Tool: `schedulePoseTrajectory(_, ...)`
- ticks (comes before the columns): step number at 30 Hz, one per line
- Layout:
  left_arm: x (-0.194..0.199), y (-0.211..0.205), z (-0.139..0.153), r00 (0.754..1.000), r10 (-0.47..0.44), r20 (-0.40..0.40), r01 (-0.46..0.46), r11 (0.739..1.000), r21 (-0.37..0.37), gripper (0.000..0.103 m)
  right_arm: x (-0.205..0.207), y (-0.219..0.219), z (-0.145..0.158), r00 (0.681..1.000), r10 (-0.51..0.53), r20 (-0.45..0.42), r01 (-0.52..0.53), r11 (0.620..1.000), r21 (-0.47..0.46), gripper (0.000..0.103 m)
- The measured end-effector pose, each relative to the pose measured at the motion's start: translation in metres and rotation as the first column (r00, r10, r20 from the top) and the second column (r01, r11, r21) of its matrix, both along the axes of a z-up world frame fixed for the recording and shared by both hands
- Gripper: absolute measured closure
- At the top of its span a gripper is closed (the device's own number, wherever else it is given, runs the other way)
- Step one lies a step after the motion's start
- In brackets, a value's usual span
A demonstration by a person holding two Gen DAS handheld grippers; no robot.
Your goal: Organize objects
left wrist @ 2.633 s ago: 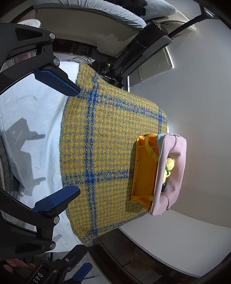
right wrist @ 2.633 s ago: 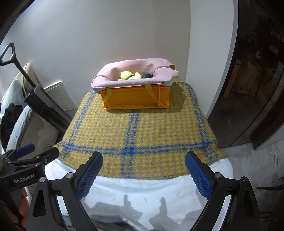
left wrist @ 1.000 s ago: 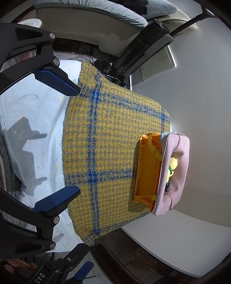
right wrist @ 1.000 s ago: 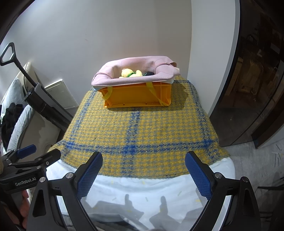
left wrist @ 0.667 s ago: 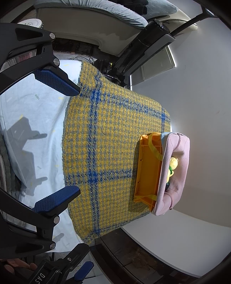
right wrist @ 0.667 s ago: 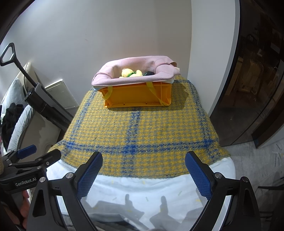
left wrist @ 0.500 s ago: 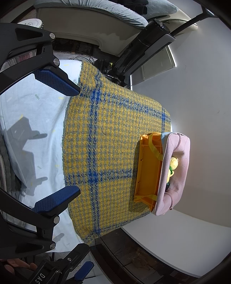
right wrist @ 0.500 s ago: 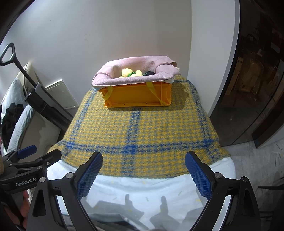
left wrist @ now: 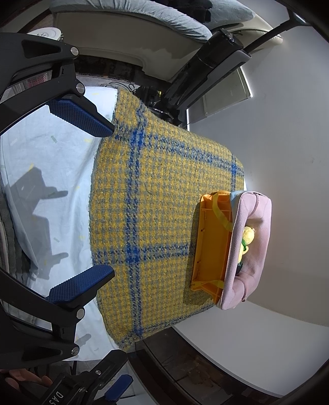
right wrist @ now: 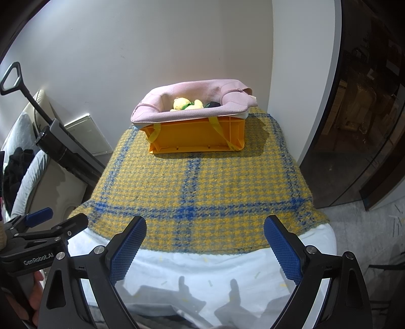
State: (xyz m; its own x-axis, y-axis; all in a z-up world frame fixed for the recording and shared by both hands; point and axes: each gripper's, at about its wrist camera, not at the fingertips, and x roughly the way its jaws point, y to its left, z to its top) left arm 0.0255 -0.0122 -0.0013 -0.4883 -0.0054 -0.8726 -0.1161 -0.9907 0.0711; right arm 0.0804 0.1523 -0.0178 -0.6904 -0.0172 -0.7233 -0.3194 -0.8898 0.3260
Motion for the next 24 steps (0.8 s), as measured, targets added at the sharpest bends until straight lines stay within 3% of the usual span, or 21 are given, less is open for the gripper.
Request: schedulePoseTrajectory(24, -0.0051, 0.0022, -0.0060, 0.999, 0.019, 0.037, -0.019, 1.000, 0.009, 0.000, 0.0013, 0.0039, -0.0020, 1.000, -0.015, -0.001, 0.015, 1.000, -0.015, 0.009)
